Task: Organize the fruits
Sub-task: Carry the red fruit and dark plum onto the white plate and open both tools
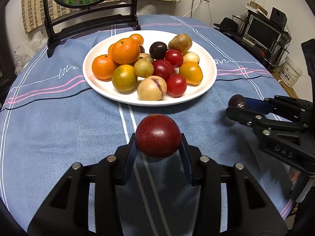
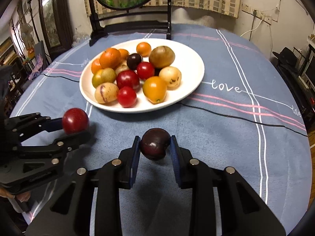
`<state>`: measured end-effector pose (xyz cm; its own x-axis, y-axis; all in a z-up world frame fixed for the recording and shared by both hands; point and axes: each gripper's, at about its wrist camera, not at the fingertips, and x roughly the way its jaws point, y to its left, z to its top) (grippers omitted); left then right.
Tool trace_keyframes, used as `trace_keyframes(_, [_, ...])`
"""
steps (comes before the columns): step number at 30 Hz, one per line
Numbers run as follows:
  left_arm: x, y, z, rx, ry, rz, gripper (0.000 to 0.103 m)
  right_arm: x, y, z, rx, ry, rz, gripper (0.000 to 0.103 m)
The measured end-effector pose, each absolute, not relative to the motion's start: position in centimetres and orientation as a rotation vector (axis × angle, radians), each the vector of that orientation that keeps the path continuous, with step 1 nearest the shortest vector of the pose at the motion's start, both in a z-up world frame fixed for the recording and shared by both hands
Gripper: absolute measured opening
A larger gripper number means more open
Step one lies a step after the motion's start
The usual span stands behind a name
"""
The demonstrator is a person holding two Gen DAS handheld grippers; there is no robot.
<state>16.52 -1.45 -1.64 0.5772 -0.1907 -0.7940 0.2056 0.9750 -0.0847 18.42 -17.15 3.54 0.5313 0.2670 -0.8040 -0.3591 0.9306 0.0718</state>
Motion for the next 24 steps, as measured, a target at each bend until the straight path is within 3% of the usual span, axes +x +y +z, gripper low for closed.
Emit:
trace_keyframes(11, [16.4,-2.3,1.4,0.054,0.871,-0.255,0.042,18.5,-17.8,6.1,-0.058,0.868,0.404,0.03])
trace_keyframes(24, [22.4,-3.2,3.4,0.054,0.857,-0.244,0.042,23.8,-16.1,8.1,-0.029,0.814,0.461,0.031])
